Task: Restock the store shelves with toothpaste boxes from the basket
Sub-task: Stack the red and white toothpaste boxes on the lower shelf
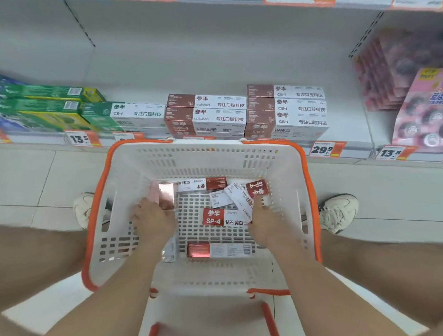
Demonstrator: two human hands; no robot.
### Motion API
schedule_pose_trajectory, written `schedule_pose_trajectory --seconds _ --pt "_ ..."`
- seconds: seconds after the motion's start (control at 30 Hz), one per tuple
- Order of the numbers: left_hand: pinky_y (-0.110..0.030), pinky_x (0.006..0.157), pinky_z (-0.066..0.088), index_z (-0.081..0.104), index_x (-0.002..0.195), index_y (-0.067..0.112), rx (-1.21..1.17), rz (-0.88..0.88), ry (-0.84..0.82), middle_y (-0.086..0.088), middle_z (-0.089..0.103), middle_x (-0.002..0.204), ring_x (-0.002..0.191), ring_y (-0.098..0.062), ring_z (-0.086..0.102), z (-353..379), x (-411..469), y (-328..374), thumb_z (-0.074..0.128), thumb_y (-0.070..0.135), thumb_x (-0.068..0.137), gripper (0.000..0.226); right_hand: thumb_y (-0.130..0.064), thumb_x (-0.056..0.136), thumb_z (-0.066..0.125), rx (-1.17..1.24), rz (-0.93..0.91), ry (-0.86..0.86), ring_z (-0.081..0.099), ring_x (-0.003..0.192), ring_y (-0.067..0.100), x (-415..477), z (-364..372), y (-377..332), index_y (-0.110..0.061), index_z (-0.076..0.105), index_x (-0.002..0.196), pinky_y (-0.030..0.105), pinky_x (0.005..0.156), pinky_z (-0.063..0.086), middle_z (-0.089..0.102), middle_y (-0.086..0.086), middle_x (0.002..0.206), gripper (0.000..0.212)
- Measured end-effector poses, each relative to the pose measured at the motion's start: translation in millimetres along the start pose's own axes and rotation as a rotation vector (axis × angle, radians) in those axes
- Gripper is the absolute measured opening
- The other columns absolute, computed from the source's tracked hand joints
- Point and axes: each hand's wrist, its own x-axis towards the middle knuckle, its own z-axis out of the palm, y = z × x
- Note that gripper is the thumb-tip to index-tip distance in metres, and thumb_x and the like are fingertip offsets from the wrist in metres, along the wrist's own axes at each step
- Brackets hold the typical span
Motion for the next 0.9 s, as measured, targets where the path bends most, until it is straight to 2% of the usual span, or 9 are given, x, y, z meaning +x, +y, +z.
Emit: schedule_pose_trajectory --seconds 0.1,0.2,0.27,0.37,0.43,0.53,0.7,0.8,0.9 --pt "-0.033 0.063 0.045 0.054 0.124 -0.004 -0.186 -0.032 -0.115 -0.012 0.063 0.104 0.081 -0.023 0.058 -1 2 -11 0.068 0.034 0.095 0.05 -0.01 0.093 0.069 -0.168 -0.037 0.034 0.068 0.106 0.033 -1 6 -8 -0.014 0.01 0.159 0.039 0.077 0.053 0.057 0.013 0.13 0.088" --pt "-0.04 0.088 0.053 0.03 0.144 0.012 -0.203 -0.016 -0.252 -0.008 0.054 0.126 0.109 -0.031 0.061 4 3 -15 0.085 0.056 0.075 0.098 -0.006 0.09 0.07 -0.183 -0.068 -0.011 0.067 0.105 0.032 -2 7 -20 -0.014 0.017 0.156 0.04 0.078 0.056 0.052 0.015 0.134 0.086" --pt "-0.051 0.099 0.053 0.018 0.147 0.019 -0.065 -0.003 -0.217 -0.016 0.049 0.138 0.122 -0.04 0.055 16 7 -18 0.084 0.065 0.063 0.116 -0.003 0.088 0.069 -0.2 -0.108 -0.044 0.066 0.105 0.032 -4 12 -27 -0.019 0.018 0.157 0.042 0.081 0.058 0.05 0.014 0.135 0.087" --pt "-0.059 0.124 0.026 0.0 0.16 0.001 0.025 -0.099 -0.23 -0.035 0.013 0.165 0.153 -0.052 0.016 29 13 -20 0.08 0.071 0.066 0.142 -0.006 0.091 0.064 -0.245 -0.18 -0.099 0.06 0.111 0.033 -7 19 -36 -0.025 0.02 0.159 0.045 0.089 0.056 0.047 0.013 0.136 0.083" --pt "-0.054 0.126 0.025 0.003 0.161 -0.004 0.007 -0.135 -0.268 -0.033 0.01 0.167 0.156 -0.049 0.011 29 10 -16 0.074 0.078 0.066 0.145 -0.011 0.093 0.062 -0.283 -0.206 -0.123 0.058 0.118 0.034 -5 22 -41 -0.023 0.021 0.16 0.047 0.095 0.054 0.047 0.013 0.14 0.08" --pt "-0.032 0.098 0.046 0.008 0.16 -0.004 -0.161 -0.124 -0.265 -0.015 0.05 0.142 0.138 -0.035 0.048 25 -1 -9 0.081 0.058 0.079 0.125 -0.018 0.095 0.063 -0.238 -0.183 -0.108 0.06 0.117 0.033 0 23 -44 -0.021 0.02 0.161 0.046 0.093 0.055 0.049 0.014 0.14 0.079" --pt "-0.033 0.074 0.055 0.036 0.144 0.003 -0.283 -0.072 -0.262 -0.005 0.071 0.108 0.096 -0.02 0.07 7 -15 -6 0.084 0.054 0.069 0.102 -0.021 0.096 0.062 -0.224 -0.248 -0.136 0.051 0.132 0.031 2 13 -38 -0.02 0.034 0.157 0.046 0.108 0.047 0.052 0.011 0.145 0.068" --pt "-0.035 0.068 0.058 0.053 0.12 0.012 -0.4 -0.004 -0.221 0.004 0.074 0.088 0.08 -0.014 0.071 -9 -22 1 0.084 0.054 0.06 0.079 -0.02 0.095 0.066 0.229 -0.215 -0.13 0.054 0.131 0.024 1 -1 -49 -0.024 0.044 0.154 0.036 0.1 0.05 0.056 0.007 0.144 0.064" --pt "-0.033 0.075 0.062 0.07 0.097 0.024 -0.578 0.132 -0.232 0.008 0.078 0.08 0.073 -0.006 0.073 -30 -29 24 0.088 0.04 0.068 0.038 -0.02 0.082 0.08 0.68 -0.24 -0.293 0.052 0.13 0.012 -9 -26 -70 -0.04 0.038 0.155 0.034 0.1 0.05 0.055 -0.003 0.145 0.087"
